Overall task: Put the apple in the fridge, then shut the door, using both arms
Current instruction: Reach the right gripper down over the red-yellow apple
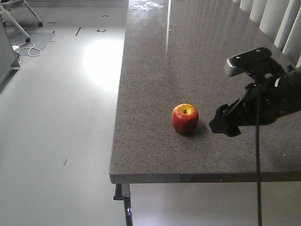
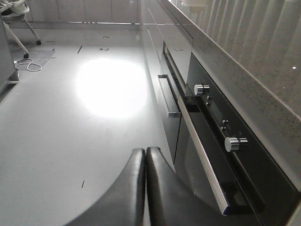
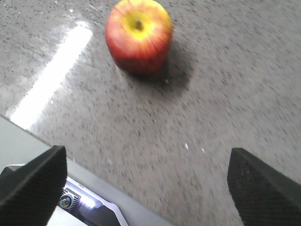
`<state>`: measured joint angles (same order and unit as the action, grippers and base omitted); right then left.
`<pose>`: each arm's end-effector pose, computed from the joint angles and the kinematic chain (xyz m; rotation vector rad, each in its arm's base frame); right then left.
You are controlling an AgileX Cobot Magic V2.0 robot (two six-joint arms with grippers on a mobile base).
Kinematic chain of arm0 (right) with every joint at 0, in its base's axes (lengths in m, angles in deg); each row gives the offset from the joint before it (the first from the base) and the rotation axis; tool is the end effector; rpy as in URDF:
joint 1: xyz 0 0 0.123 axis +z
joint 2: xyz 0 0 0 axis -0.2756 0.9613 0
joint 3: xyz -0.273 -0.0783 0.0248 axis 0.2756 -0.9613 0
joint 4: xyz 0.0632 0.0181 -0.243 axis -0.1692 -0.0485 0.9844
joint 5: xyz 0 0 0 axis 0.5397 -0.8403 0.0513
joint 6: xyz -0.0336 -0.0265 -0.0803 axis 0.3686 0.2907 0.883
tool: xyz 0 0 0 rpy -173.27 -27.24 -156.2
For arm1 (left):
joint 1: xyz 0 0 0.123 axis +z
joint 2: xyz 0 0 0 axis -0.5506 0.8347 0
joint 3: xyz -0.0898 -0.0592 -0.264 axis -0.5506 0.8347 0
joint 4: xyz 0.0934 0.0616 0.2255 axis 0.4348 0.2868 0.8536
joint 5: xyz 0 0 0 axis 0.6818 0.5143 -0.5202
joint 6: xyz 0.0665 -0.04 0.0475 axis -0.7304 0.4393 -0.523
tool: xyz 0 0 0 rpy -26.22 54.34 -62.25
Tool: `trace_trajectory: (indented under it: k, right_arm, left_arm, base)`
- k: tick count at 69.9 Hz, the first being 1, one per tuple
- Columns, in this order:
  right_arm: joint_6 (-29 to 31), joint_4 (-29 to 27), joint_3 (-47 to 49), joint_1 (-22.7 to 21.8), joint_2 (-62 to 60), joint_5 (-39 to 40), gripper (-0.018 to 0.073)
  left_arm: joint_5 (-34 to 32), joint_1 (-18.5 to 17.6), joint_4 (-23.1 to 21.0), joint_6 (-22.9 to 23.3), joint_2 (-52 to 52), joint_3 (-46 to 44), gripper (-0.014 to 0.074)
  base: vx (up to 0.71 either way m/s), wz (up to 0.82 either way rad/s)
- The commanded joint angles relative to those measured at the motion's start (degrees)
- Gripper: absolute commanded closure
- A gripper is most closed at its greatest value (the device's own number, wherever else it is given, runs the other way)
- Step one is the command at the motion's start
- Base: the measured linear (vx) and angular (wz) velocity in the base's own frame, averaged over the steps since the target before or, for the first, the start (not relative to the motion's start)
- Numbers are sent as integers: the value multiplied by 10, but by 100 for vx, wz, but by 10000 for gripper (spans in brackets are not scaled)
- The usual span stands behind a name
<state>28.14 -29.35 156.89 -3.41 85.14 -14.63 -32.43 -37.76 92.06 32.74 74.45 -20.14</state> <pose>0.2868 0.0798 0.3170 -0.6554 2.5192 0.2139 0.0537 -0.0015 0.1751 -0.0744 1.8076 -0.1261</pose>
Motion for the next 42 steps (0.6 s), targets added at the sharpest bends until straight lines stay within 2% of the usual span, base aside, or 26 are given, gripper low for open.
trace_trajectory:
  k: [1, 18, 42]
  right_arm:
    - [-11, 7, 60, 23, 37, 24, -113]
    - [-36, 24, 156, 52, 138, 25, -111]
    - [-46, 32, 259, 54, 240, 22, -106]
  left_arm:
    - [-36, -2, 0, 5, -3, -18, 603]
    - [-36, -2, 0, 5, -3, -18, 603]
    - [-36, -2, 0, 5, -3, -18, 603]
  base:
    - [0, 0]
    - [0, 0]
    - [0, 0]
